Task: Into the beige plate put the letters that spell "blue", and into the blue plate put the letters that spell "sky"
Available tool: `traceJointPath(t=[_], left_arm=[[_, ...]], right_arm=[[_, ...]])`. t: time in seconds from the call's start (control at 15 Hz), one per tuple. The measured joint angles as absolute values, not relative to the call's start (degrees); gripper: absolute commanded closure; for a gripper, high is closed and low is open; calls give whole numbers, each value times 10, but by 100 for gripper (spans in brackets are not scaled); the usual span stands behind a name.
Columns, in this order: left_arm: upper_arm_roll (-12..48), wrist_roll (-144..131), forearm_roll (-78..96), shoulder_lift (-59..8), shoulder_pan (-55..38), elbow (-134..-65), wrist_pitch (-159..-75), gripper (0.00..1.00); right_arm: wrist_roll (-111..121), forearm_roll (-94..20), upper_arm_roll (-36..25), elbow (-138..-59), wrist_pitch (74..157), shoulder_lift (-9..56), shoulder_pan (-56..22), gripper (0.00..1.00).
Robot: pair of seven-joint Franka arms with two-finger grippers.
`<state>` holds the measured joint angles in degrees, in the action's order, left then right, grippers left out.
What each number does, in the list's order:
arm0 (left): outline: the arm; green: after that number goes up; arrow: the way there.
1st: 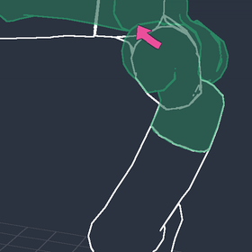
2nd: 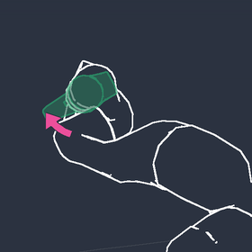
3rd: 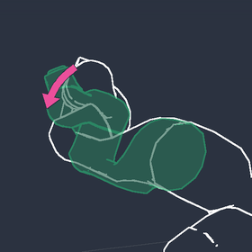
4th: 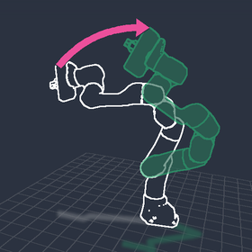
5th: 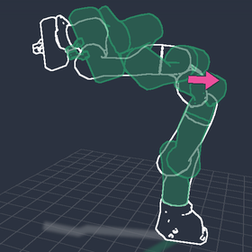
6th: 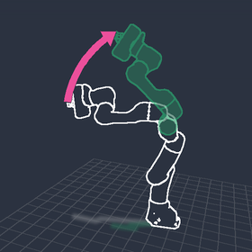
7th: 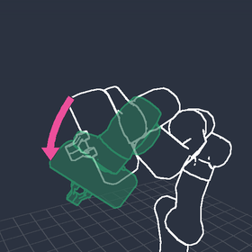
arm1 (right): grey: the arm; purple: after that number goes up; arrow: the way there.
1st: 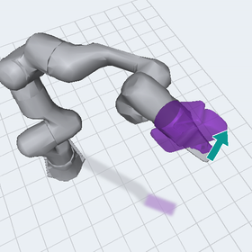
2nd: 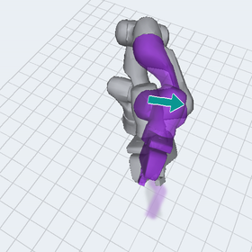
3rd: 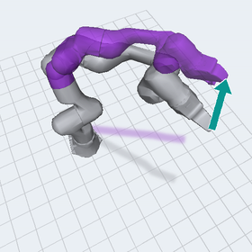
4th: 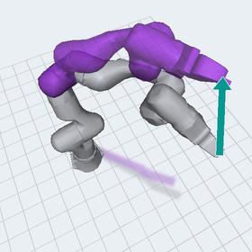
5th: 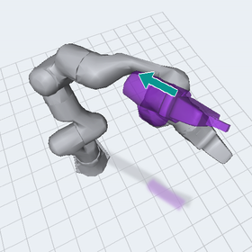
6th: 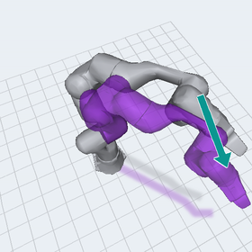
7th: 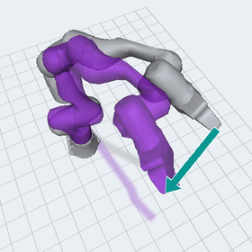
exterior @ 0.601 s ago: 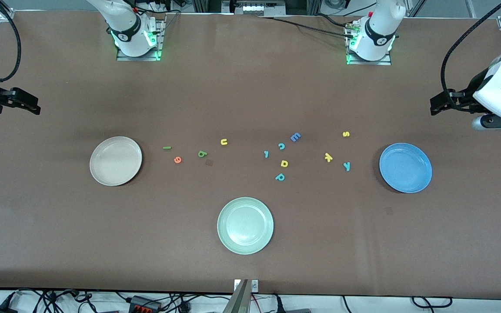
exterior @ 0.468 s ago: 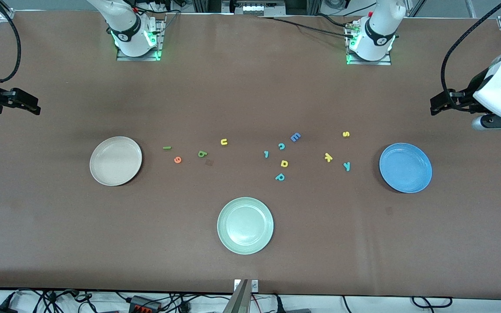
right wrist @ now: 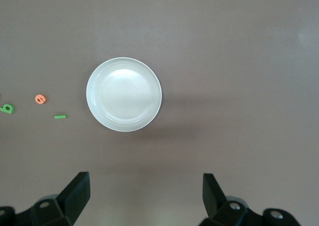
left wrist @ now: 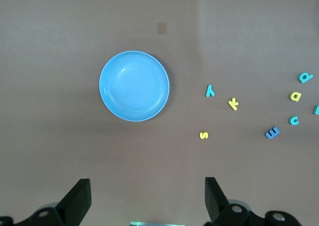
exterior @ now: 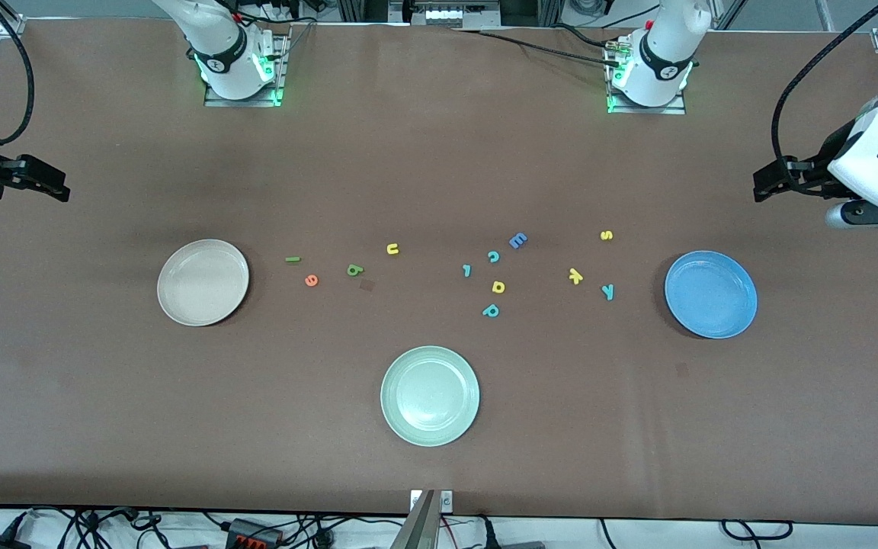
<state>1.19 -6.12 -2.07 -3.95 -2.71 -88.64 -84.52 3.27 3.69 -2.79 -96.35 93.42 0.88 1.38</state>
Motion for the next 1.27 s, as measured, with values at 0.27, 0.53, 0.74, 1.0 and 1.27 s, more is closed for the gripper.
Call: traceJointPath(t=[0.27, 0.53, 0.74, 1.0, 1.27], left_arm=[[25, -61, -20, -70, -46, -889, -830, 0], [32, -62, -20, -128, -70, -911, -896, 0], [33, -62, -20, -137, -82, -1000, -1036, 0], [33, -82, -20, -146, -90, -1113, -1194, 0], [35, -158, -77, -183, -146, -1134, -1240, 0]], right_arm=[[33, 37, -27, -963, 934, 10, 13, 0], [33, 36, -25, -963, 934, 14, 13, 0], [33, 8, -24, -964, 934, 32, 12, 0], [33, -24, -21, -966, 953, 85, -36, 0], [25, -24, -19, -967, 972, 153, -105, 0]])
